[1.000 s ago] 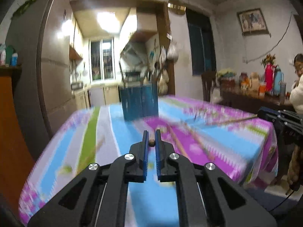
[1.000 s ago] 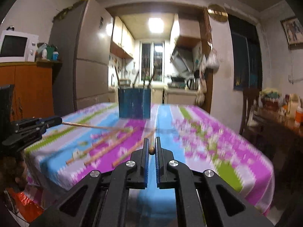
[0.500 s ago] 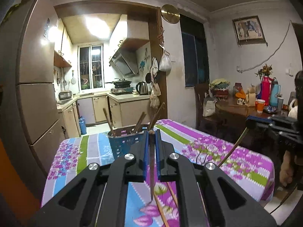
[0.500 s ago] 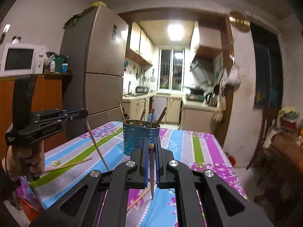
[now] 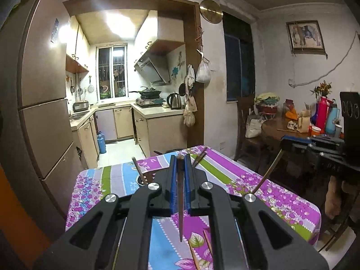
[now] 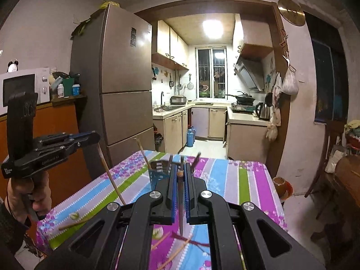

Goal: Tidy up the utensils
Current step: 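Lift and lower the left tool's chopstick into the holder while the right tool inserts its own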

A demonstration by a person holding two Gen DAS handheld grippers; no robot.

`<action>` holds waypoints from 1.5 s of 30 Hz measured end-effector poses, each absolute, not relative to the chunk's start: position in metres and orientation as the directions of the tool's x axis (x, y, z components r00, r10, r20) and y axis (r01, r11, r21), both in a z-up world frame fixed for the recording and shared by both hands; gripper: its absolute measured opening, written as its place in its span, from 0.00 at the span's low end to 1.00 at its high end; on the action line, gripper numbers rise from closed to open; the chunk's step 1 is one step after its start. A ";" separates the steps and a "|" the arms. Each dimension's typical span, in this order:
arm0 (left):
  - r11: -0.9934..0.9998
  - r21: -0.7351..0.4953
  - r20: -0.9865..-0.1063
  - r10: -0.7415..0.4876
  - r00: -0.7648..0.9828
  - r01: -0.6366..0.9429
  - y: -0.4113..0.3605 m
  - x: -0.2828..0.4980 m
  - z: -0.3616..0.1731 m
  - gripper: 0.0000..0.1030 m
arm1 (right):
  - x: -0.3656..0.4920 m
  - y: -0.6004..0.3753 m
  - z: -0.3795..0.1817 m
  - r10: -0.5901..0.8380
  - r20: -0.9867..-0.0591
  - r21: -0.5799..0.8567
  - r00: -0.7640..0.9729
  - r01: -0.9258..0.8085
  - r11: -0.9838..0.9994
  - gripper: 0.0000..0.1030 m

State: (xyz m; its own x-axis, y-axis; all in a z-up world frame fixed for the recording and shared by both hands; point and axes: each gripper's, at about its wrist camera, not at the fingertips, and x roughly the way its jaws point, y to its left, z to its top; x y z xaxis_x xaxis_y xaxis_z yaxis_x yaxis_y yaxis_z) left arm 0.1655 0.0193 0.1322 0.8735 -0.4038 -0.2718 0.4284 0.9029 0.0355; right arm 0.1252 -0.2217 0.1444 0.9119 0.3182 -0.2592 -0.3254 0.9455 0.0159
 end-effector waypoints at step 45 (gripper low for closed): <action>0.945 0.025 -0.257 -0.310 0.915 0.327 -0.004 0.316 0.195 0.05 | 0.338 -0.188 0.228 0.376 -0.364 0.061 0.853 -0.381 0.923 0.07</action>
State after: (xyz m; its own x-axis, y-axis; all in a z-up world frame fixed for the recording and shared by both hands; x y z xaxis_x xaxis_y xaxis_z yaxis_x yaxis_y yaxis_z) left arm 0.3163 -0.0036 0.1954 0.9154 -0.3097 -0.2571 0.3267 0.9448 0.0255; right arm 0.3379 -0.1883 0.2281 0.8525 0.3755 -0.3635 -0.3806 0.9228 0.0607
